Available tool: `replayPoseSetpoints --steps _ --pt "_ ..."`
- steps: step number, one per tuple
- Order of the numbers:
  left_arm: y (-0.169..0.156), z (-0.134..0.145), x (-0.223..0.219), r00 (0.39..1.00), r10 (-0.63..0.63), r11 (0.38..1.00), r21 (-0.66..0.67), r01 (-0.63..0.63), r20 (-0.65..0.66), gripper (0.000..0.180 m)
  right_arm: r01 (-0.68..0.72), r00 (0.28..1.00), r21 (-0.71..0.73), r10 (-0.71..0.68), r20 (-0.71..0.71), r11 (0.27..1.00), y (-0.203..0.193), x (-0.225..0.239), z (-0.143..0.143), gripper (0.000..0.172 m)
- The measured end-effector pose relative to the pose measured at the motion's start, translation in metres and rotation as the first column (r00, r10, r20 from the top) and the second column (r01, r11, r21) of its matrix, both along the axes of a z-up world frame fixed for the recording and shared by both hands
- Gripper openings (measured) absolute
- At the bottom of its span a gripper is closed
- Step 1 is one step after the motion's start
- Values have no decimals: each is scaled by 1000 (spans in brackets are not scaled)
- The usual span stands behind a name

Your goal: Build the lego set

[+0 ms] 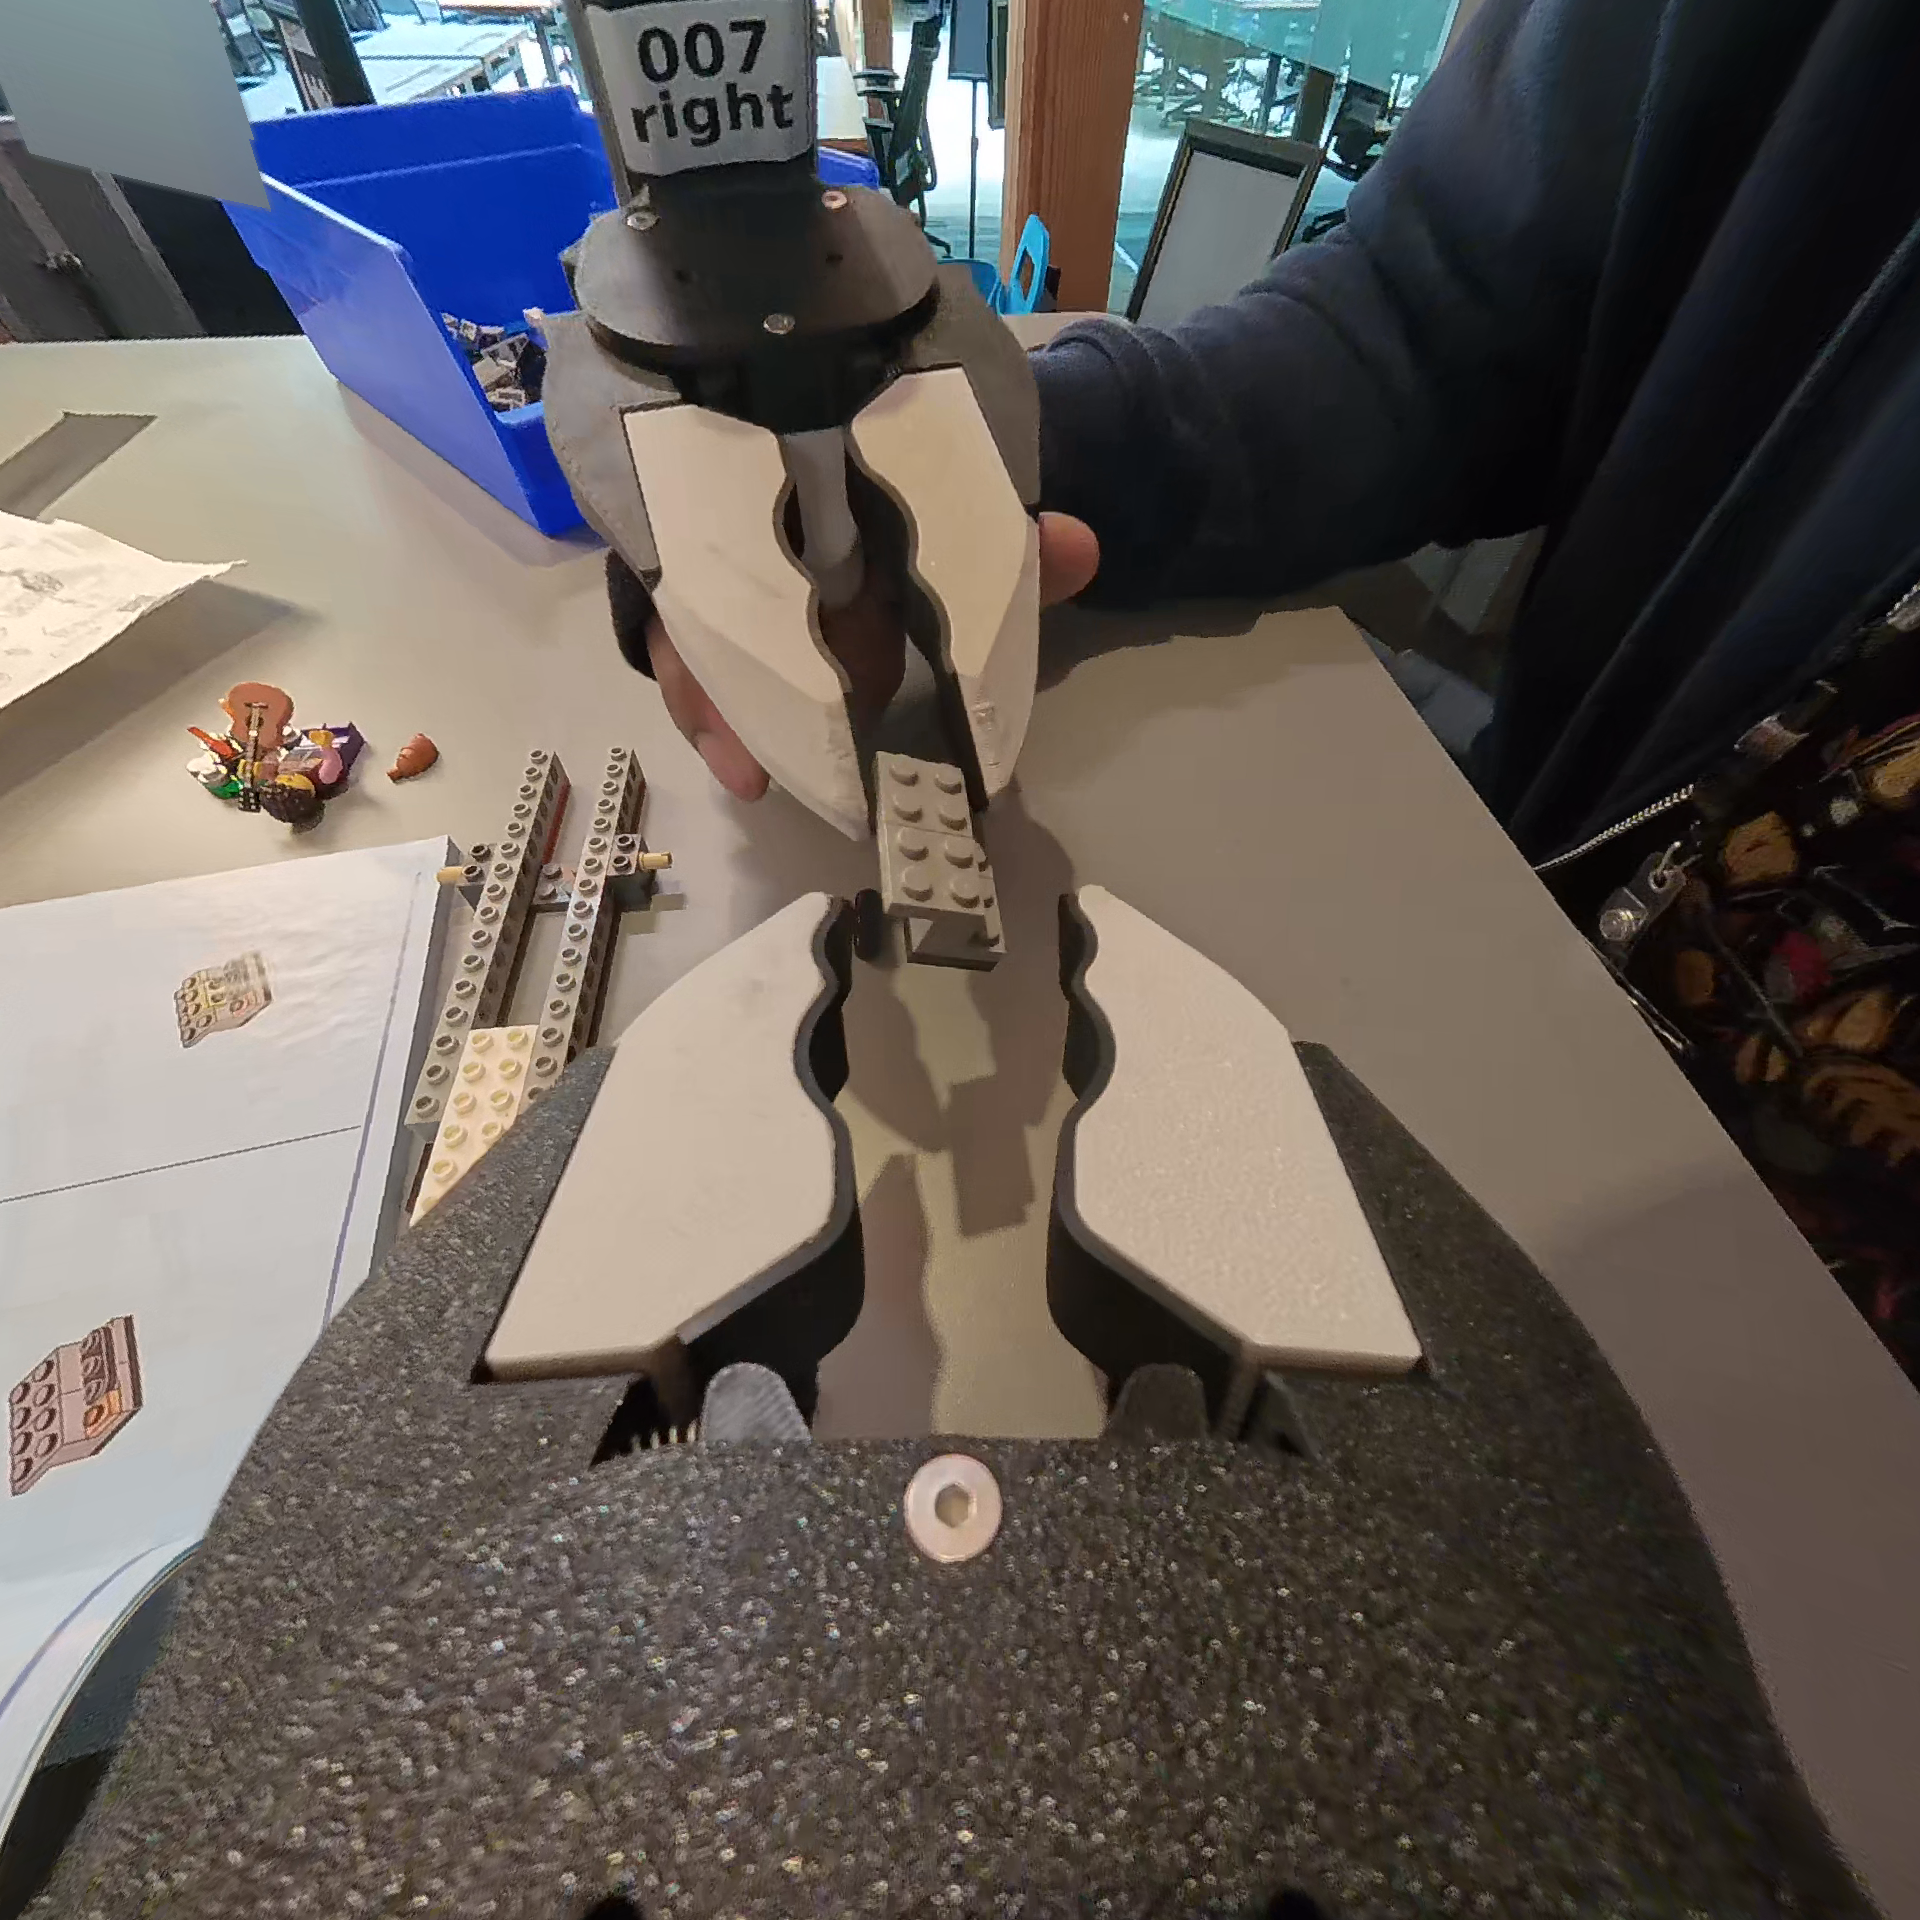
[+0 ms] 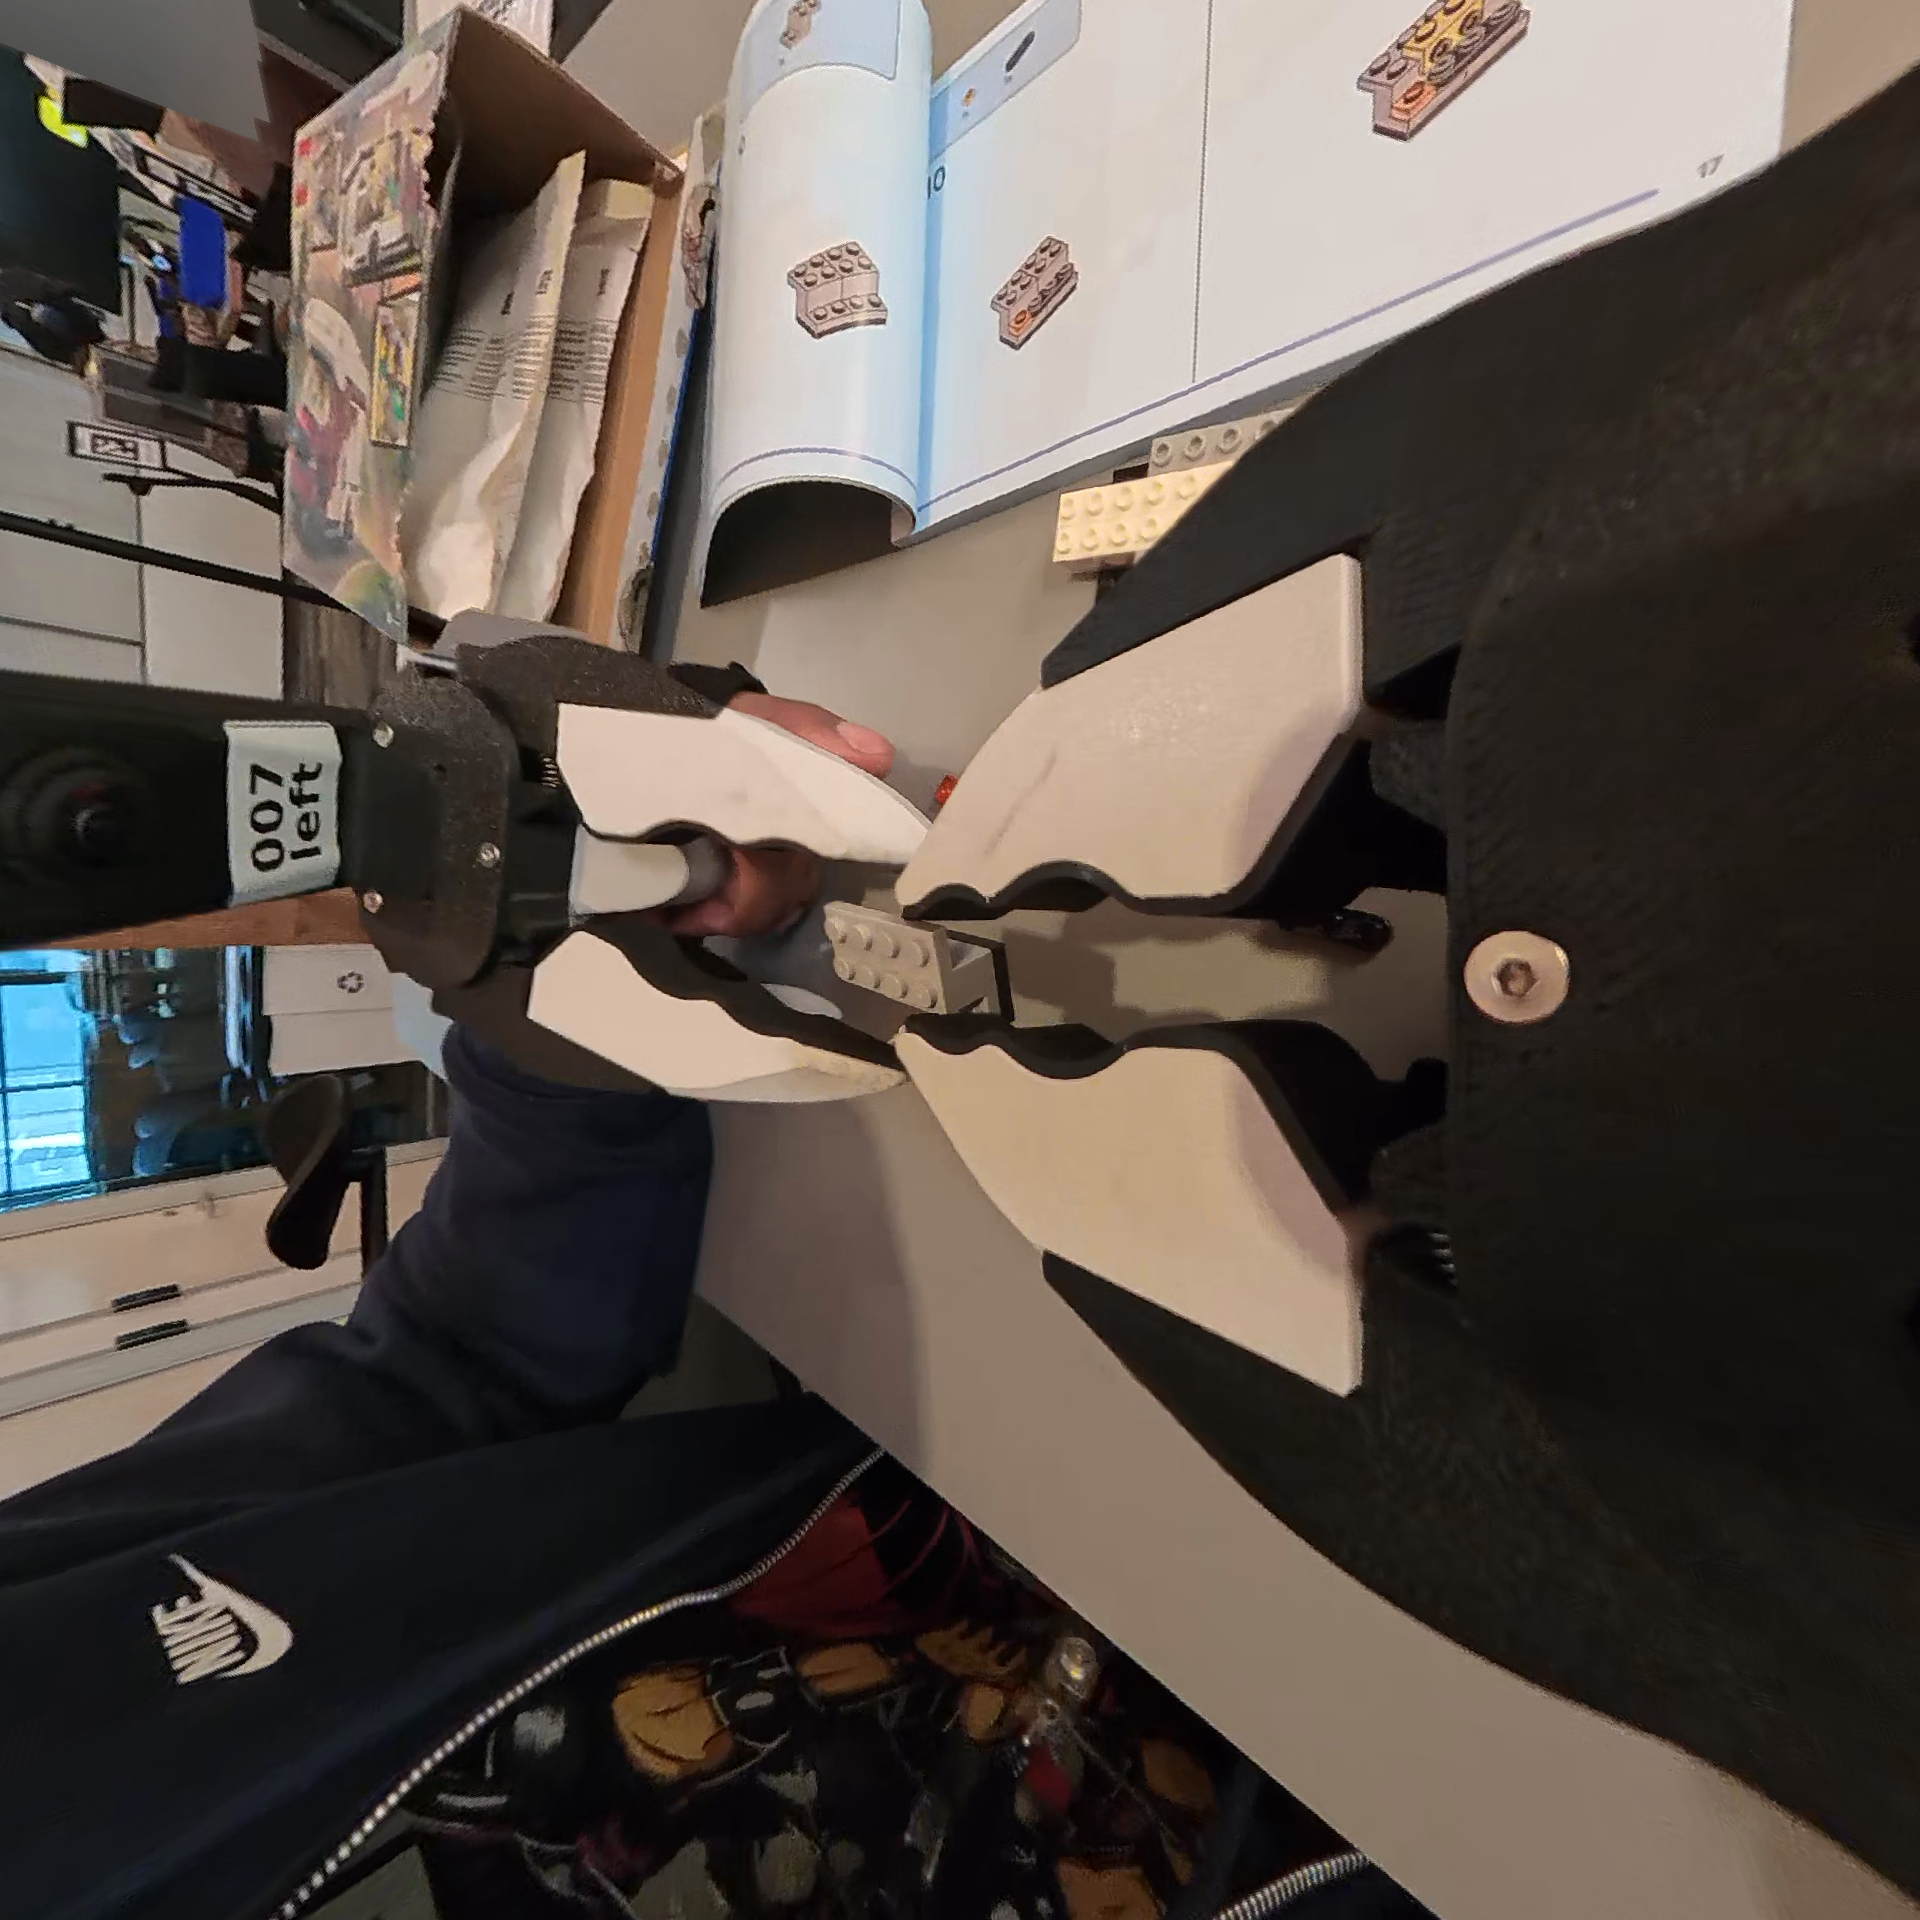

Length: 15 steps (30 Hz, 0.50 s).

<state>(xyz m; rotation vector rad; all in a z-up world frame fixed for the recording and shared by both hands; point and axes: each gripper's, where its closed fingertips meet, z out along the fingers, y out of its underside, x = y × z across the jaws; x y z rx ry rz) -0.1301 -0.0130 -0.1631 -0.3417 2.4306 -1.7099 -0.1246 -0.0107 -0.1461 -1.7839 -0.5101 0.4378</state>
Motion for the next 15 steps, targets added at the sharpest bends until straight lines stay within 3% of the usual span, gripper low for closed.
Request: replayPoseSetpoints --steps 10,15 --pt "0 7 8 995 50 999 -23 -48 83 24 49 999 28 -48 -26 998 8 3 4 17" --pt "6 16 15 995 92 993 -83 -89 43 19 132 989 55 -127 -76 990 16 13 13 17"
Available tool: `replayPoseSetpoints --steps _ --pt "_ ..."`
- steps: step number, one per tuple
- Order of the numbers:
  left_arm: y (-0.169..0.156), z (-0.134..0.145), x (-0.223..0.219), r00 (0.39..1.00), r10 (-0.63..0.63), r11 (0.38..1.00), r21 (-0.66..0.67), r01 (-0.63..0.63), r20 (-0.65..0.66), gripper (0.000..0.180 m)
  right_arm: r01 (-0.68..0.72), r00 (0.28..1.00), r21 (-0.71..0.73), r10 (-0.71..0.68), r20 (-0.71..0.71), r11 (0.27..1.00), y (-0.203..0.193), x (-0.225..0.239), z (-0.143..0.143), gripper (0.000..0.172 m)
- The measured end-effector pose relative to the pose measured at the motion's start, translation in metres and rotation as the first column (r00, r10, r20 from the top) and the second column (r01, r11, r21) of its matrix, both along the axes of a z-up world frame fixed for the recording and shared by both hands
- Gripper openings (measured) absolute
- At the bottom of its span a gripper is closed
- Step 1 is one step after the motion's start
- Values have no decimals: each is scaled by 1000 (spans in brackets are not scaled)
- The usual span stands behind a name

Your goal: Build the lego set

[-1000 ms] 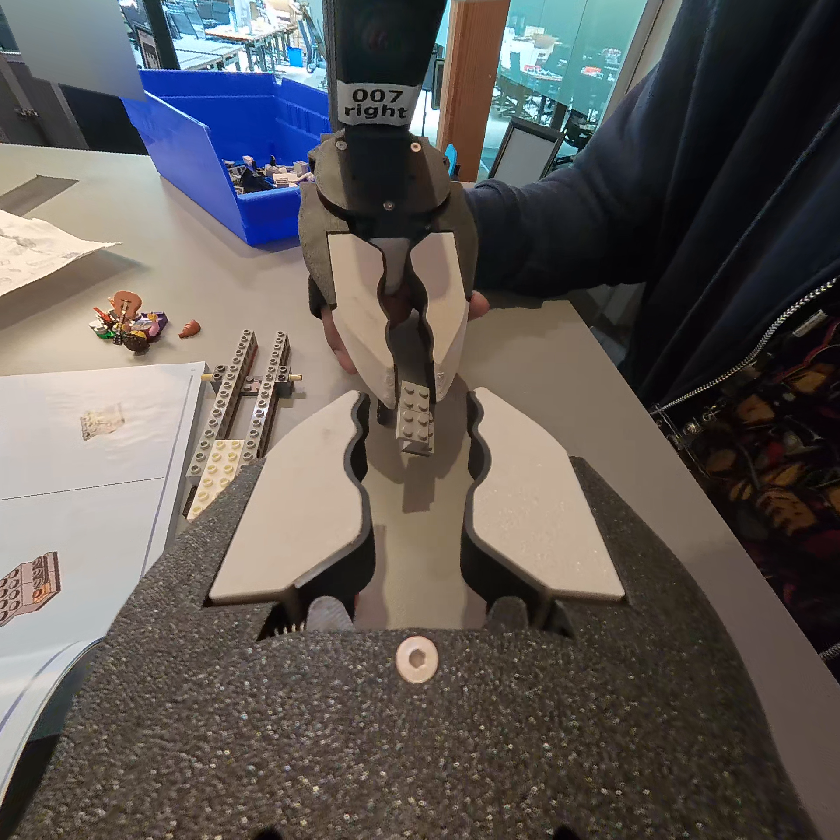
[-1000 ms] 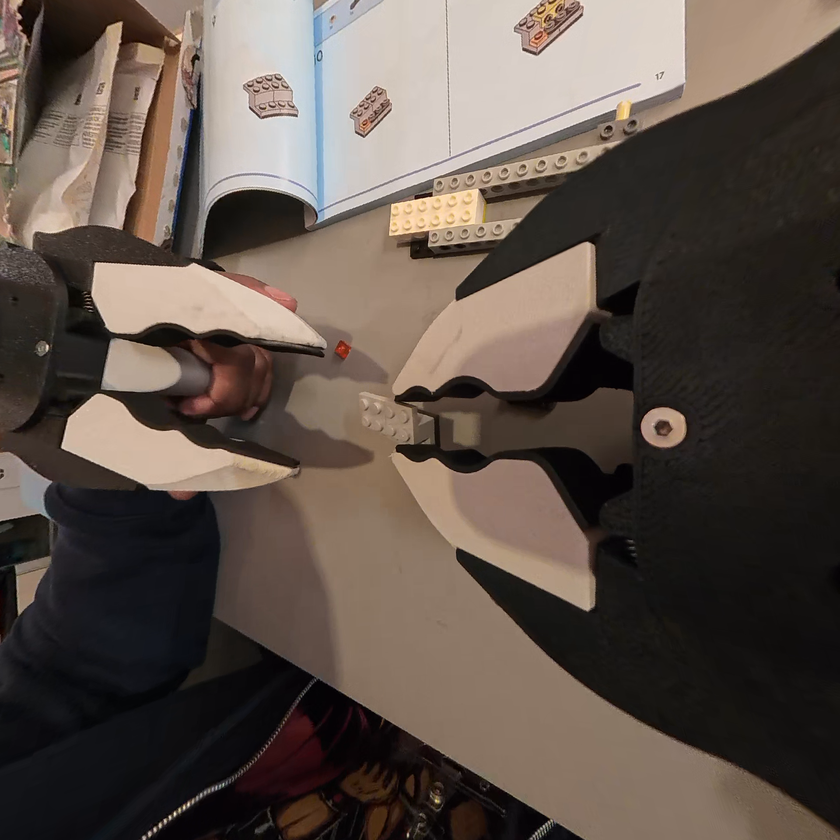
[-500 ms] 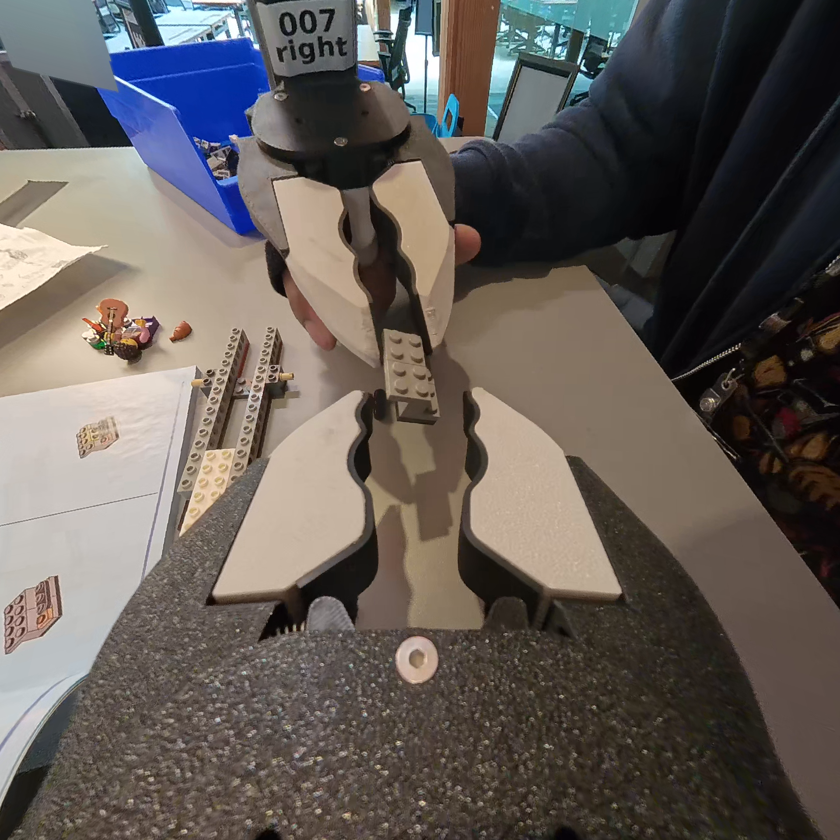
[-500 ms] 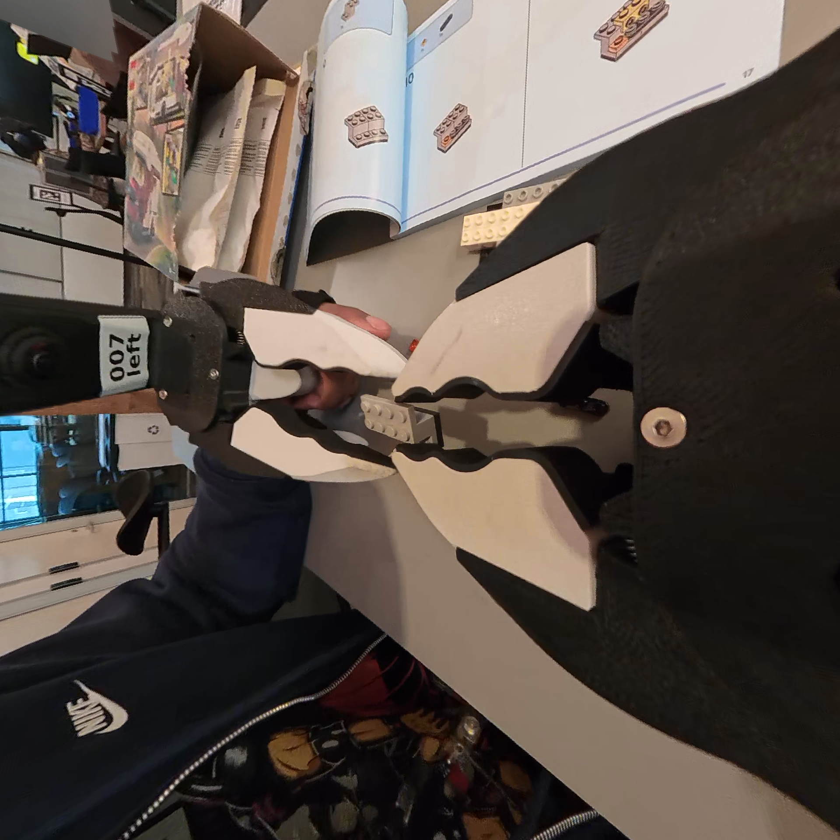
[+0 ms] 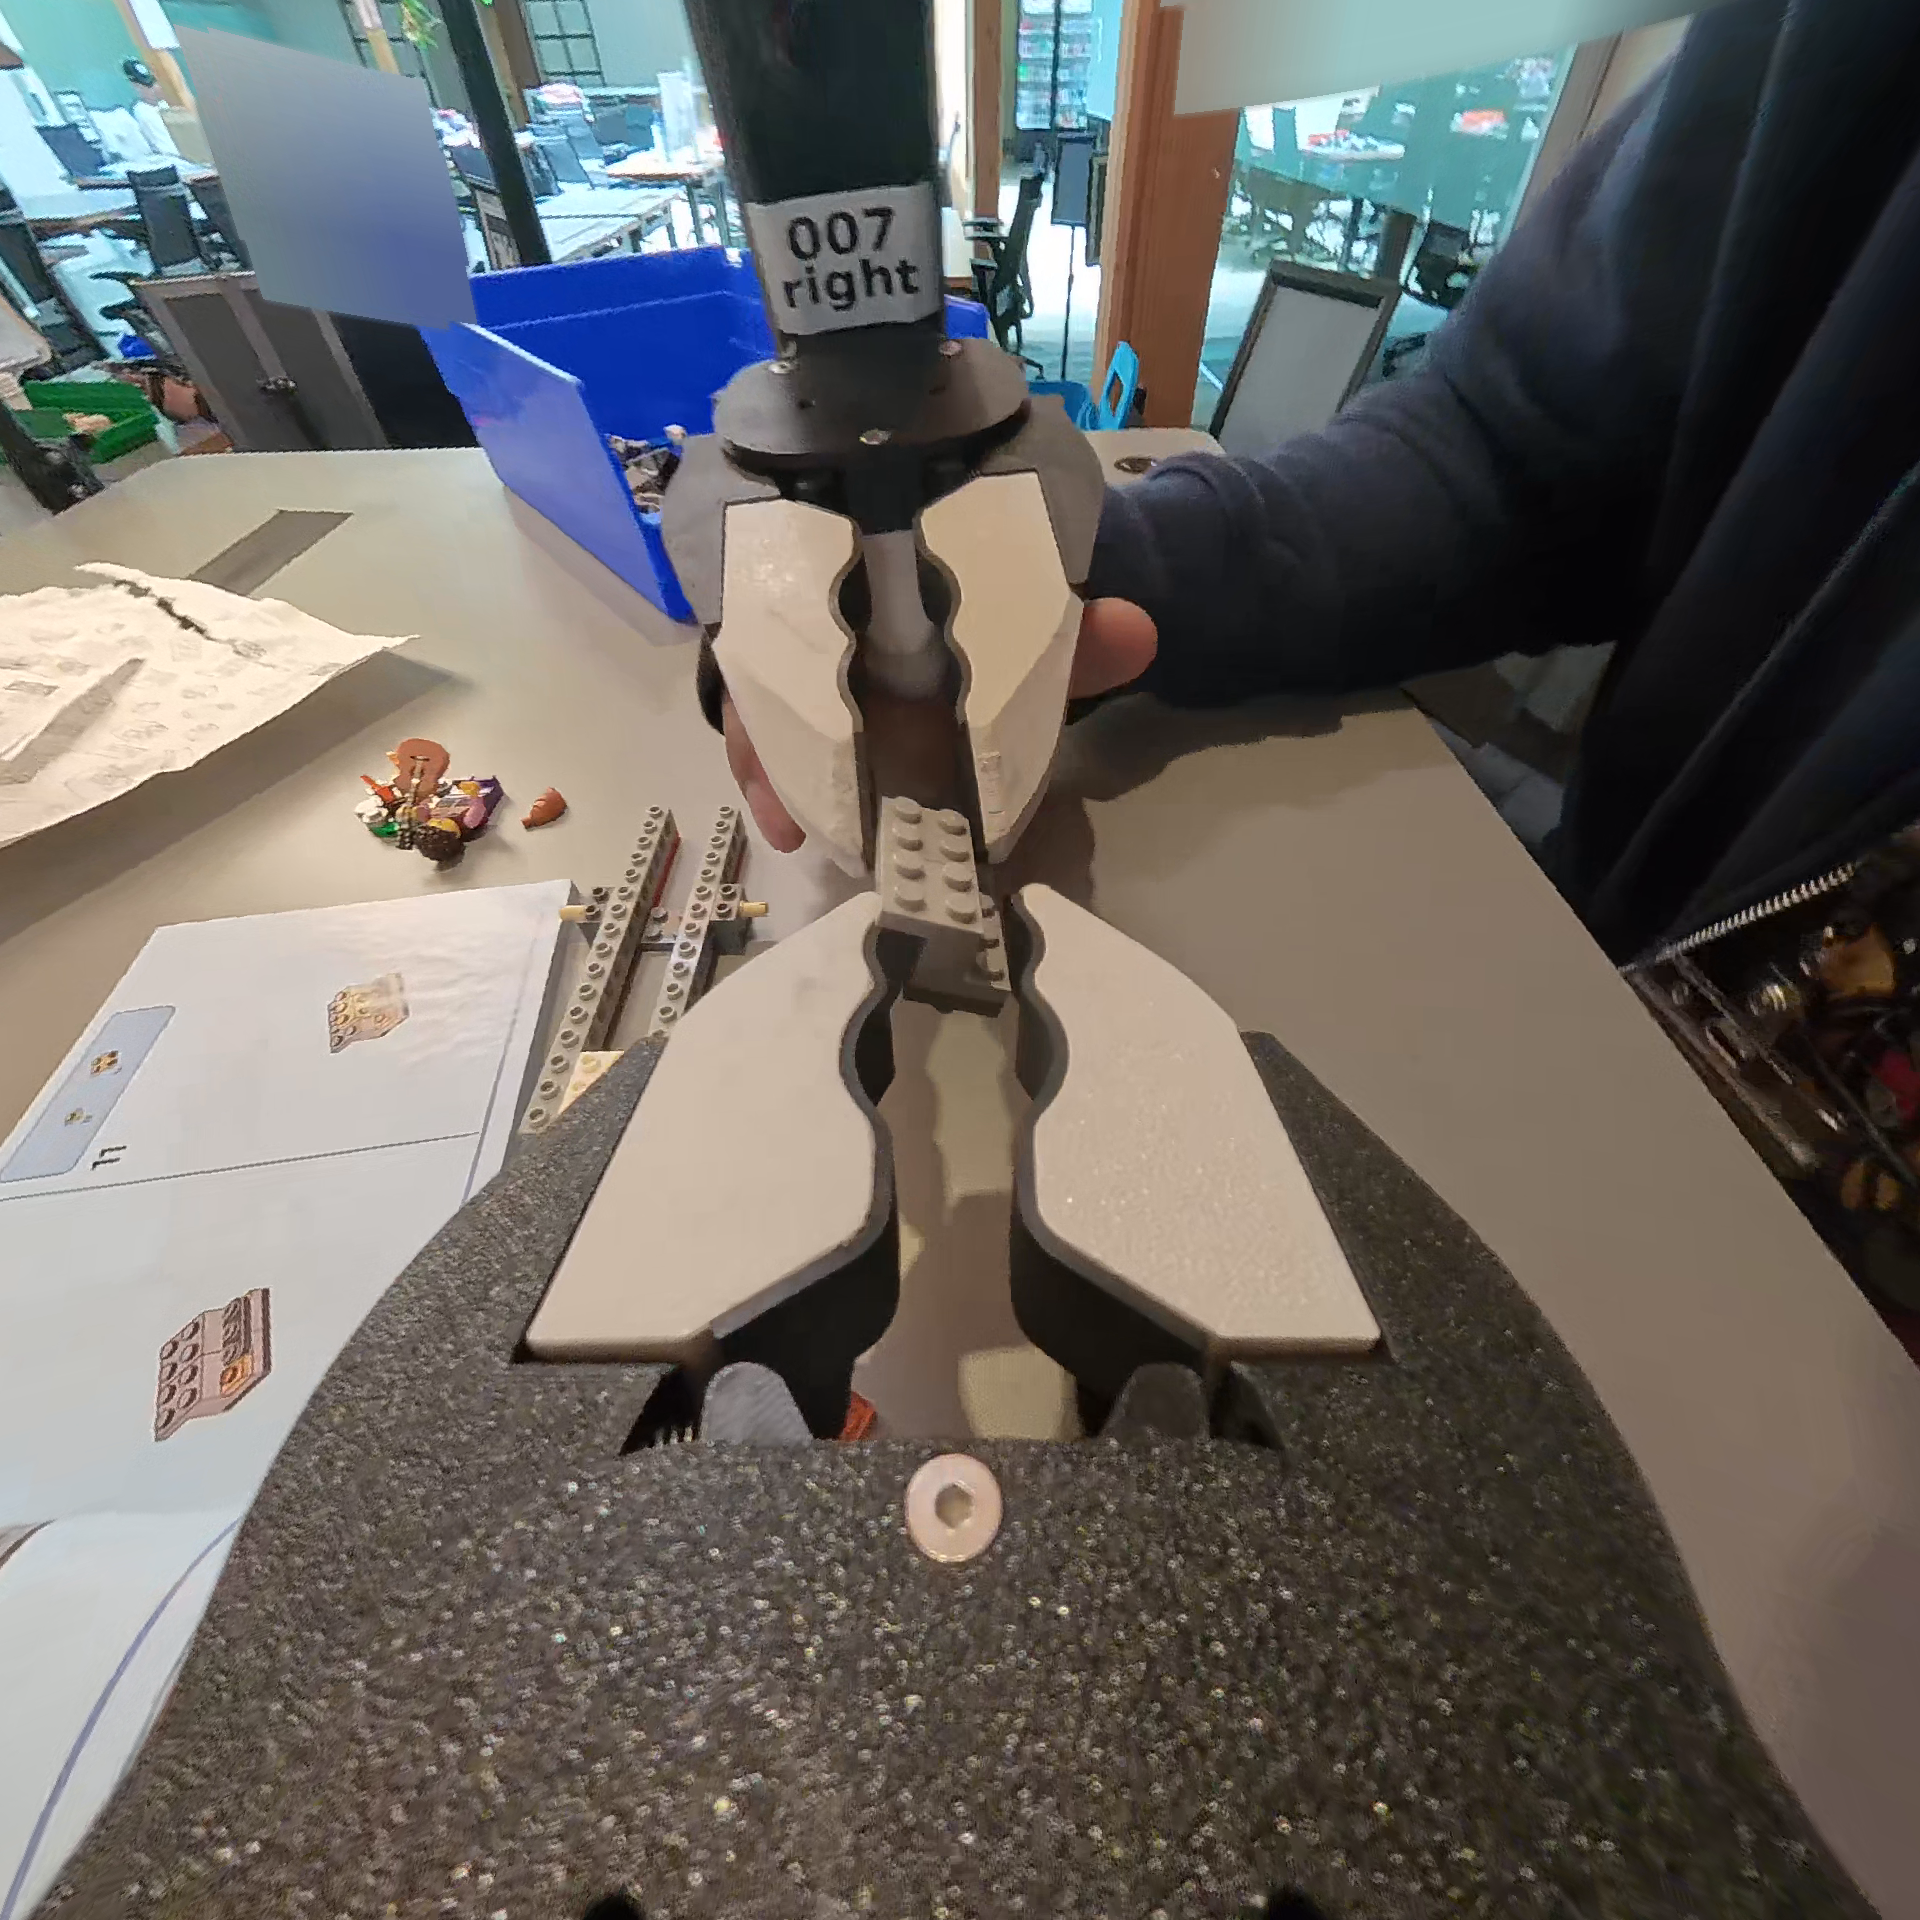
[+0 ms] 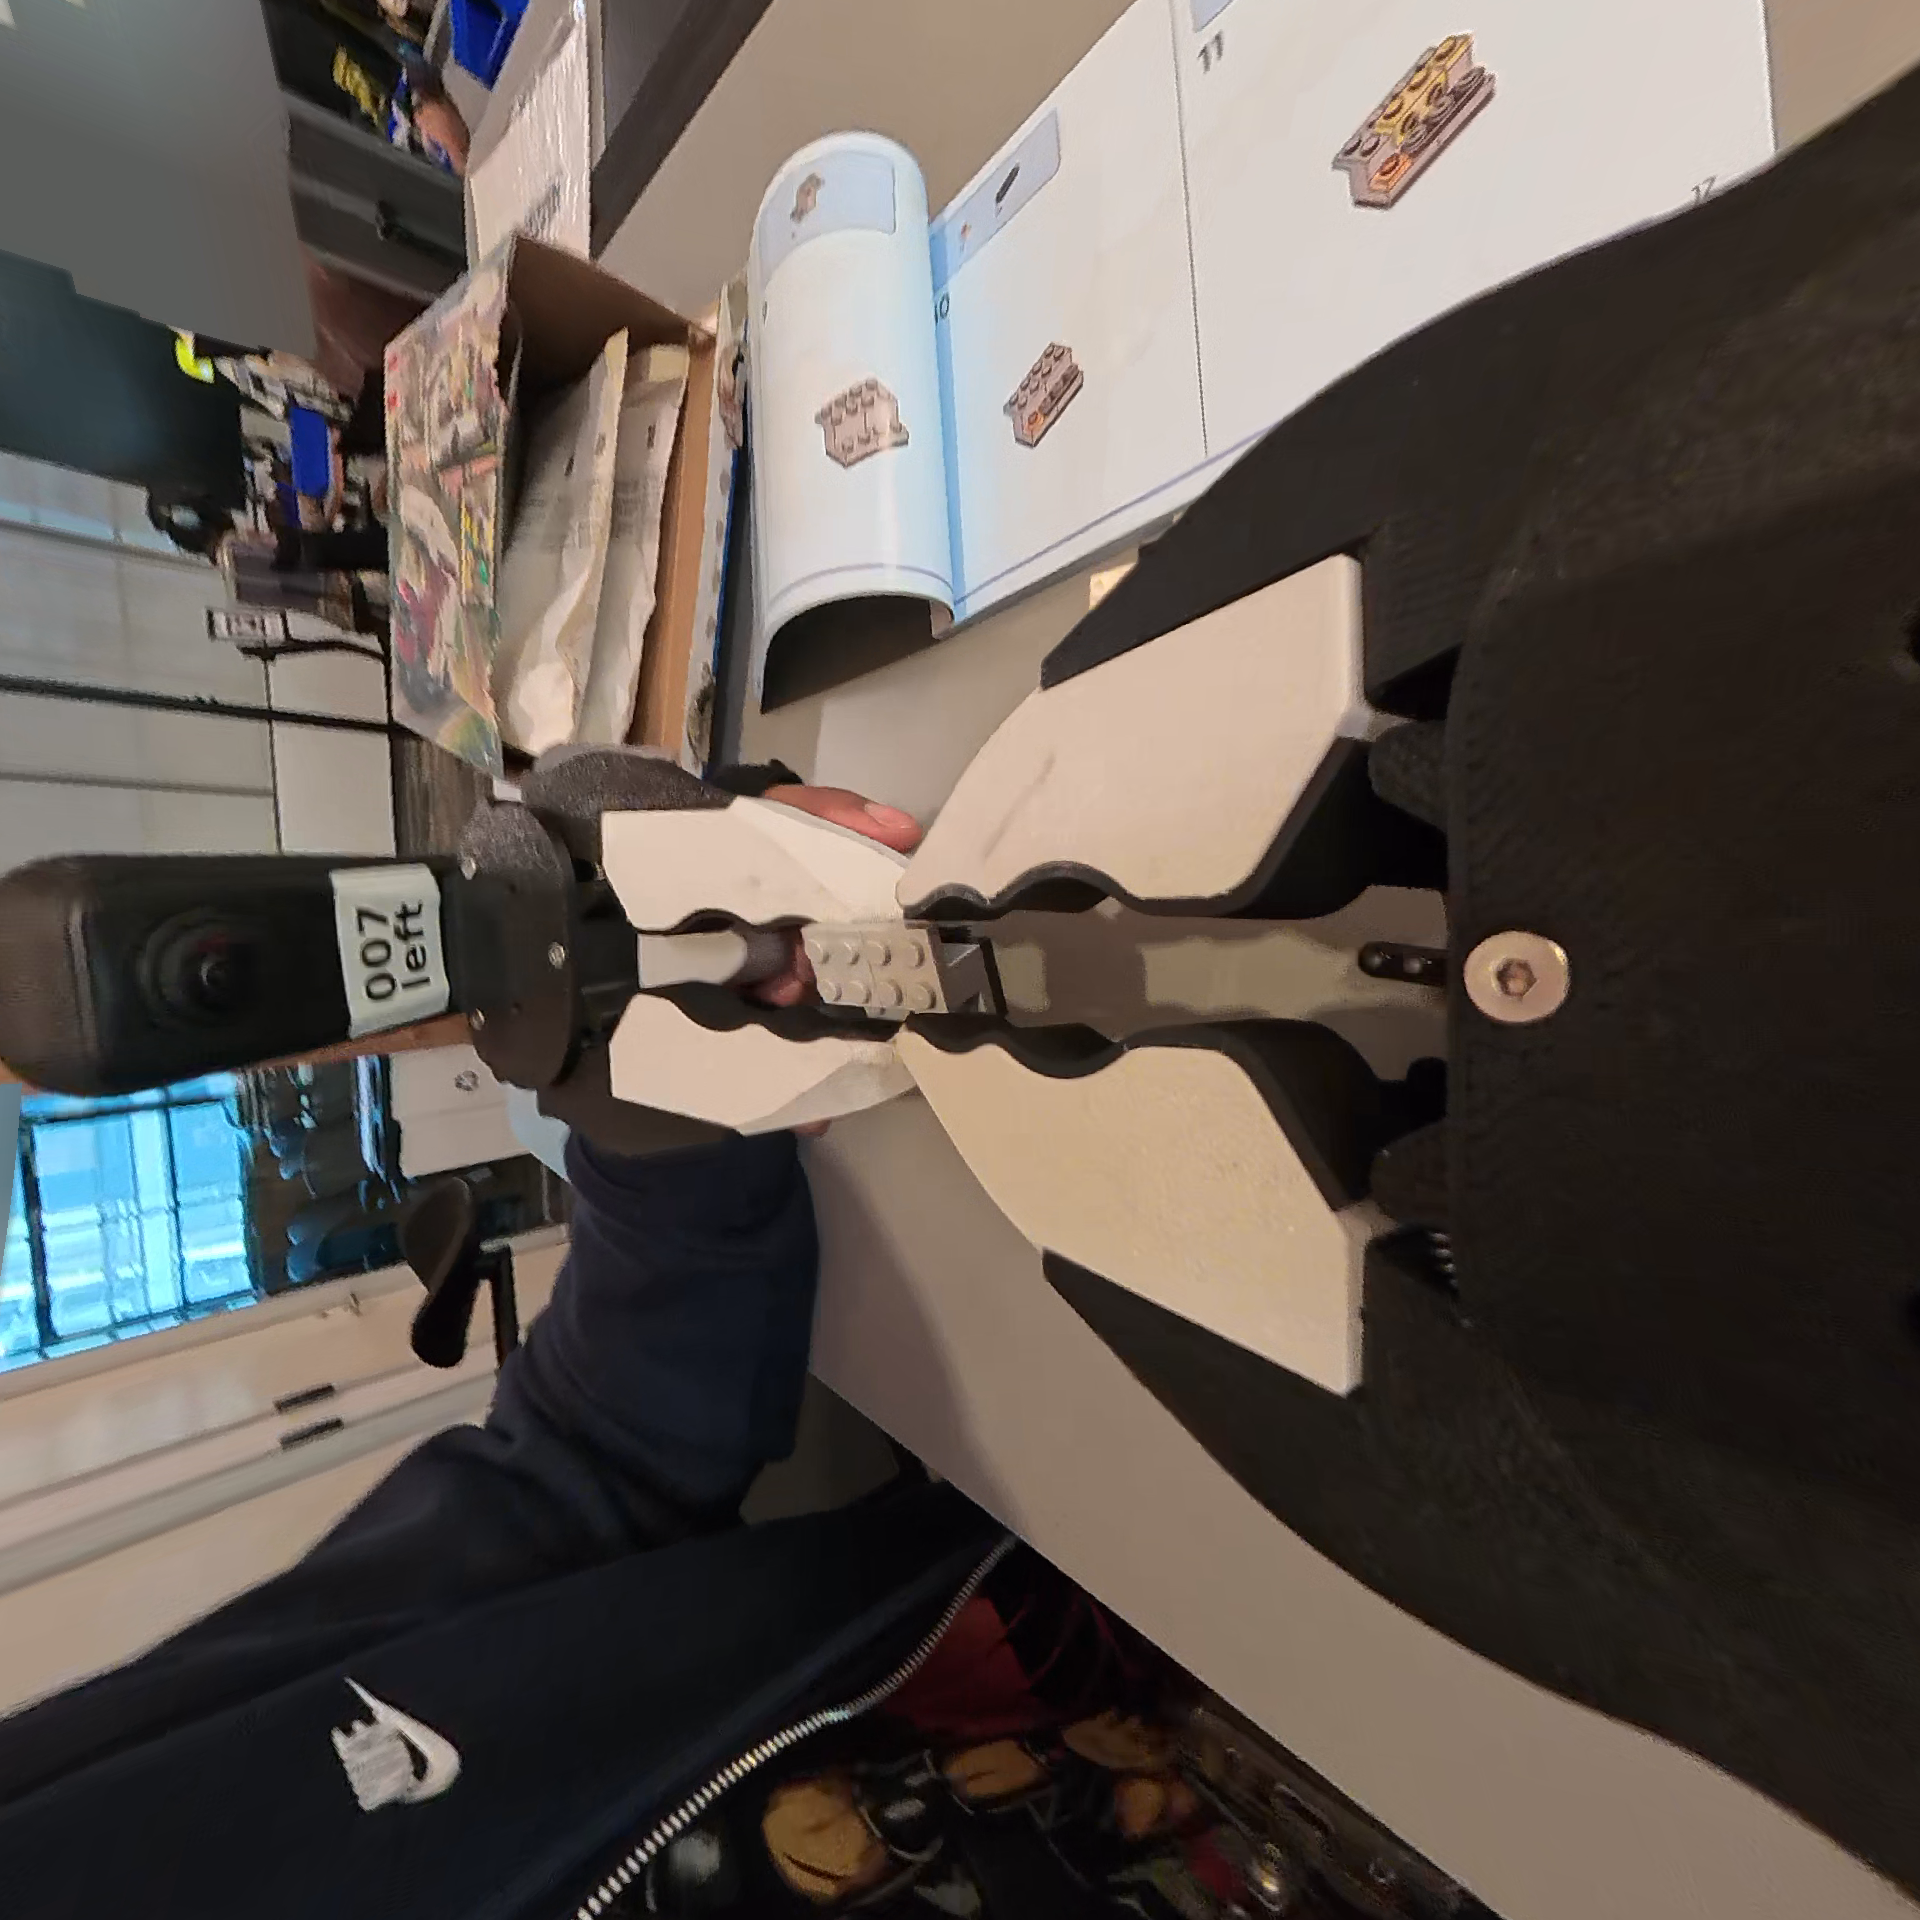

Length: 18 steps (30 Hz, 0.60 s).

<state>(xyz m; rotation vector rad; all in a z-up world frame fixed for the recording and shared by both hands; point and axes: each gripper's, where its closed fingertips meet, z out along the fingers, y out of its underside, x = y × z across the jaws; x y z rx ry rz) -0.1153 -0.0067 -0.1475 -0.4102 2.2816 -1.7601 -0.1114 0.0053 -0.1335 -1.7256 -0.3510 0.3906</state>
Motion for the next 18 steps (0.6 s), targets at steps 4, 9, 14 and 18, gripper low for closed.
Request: replayPoseSetpoints --steps 4,9,14,18 --pt "8 10 7 998 42 996 -79 -45 -41 19 76 997 17 -75 -24 997 8 7 7 25" --pt "22 15 22 987 130 982 -129 -141 -91 18 188 982 52 -187 -29 981 13 23 13 31" --pt "39 14 45 941 283 934 -170 -315 -186 18 363 922 147 -377 88 920 16 42 19 34" --pt "48 21 56 890 308 862 -297 -410 -336 19 444 848 180 -477 229 878 23 44 14 35"
